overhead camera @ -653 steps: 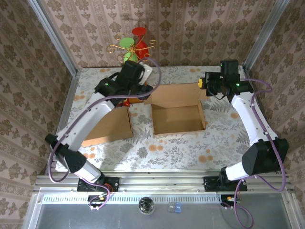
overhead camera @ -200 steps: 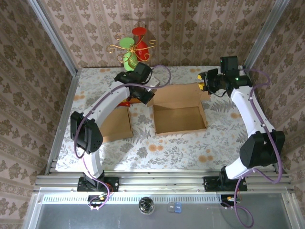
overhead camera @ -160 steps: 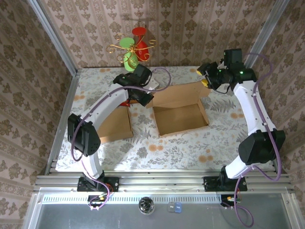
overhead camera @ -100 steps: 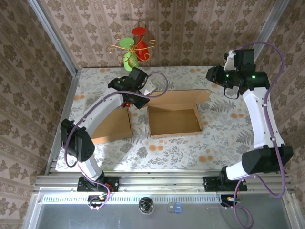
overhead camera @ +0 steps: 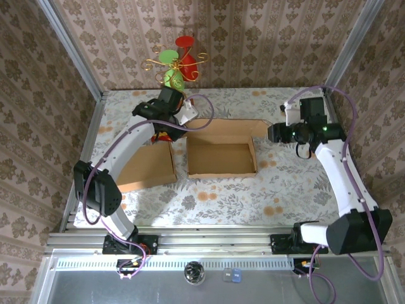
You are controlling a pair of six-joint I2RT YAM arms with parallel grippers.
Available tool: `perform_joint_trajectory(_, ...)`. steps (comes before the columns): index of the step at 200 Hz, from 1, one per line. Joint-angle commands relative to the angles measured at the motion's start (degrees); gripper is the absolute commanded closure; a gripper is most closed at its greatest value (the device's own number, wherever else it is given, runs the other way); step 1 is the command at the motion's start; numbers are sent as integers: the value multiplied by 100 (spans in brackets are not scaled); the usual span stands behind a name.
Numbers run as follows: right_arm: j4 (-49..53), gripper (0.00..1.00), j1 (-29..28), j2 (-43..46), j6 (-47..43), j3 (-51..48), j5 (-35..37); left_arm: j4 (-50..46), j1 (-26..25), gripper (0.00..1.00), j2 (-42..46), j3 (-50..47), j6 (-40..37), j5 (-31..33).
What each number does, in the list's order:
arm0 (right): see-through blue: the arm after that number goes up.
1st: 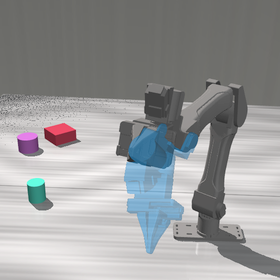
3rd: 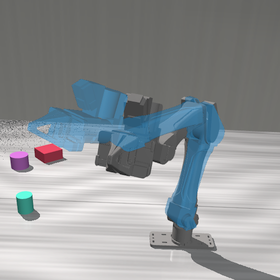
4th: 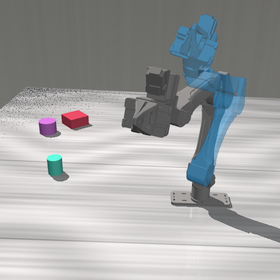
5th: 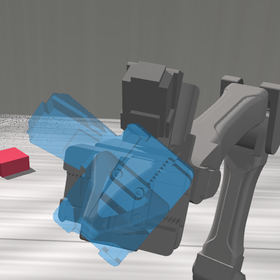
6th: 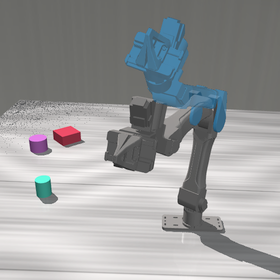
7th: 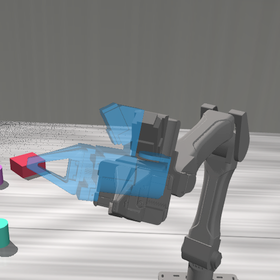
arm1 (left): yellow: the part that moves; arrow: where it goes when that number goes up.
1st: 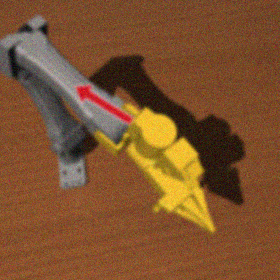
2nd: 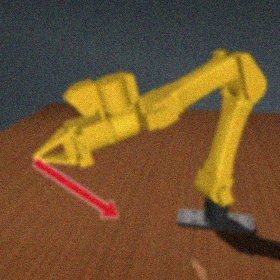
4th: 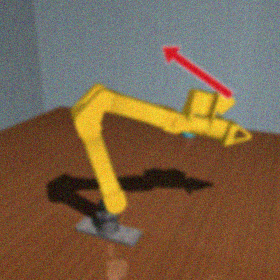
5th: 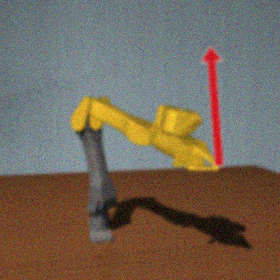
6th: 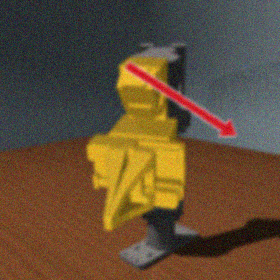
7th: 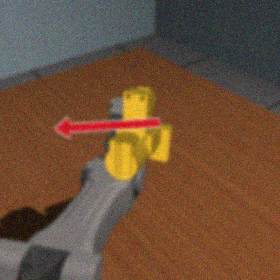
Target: Fold the paper box
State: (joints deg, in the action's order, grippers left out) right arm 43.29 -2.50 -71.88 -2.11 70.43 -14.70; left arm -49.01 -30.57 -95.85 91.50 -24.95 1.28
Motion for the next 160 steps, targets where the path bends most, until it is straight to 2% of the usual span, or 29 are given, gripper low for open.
perform_joint_trajectory(1, -416, 43, -109, 164, -621, -265, 524, 125, 86, 100, 51, -78, -192, -110)
perform_joint_trajectory(51, -583, 41, -275, -508, -1207, 159, 807, 190, 126, 100, -17, -117, -229, -187)
perform_joint_trajectory(97, -588, 42, -502, -1251, -1737, 655, 767, 269, 147, 100, -89, -87, -221, -185)
perform_joint_trajectory(134, -633, 48, -541, -1565, -1768, 782, 726, 305, 156, 100, -187, -1, -168, -216)
perform_joint_trajectory(160, -606, 61, -588, -1738, -1767, 877, 694, 344, 165, 100, -231, 20, -107, -259)
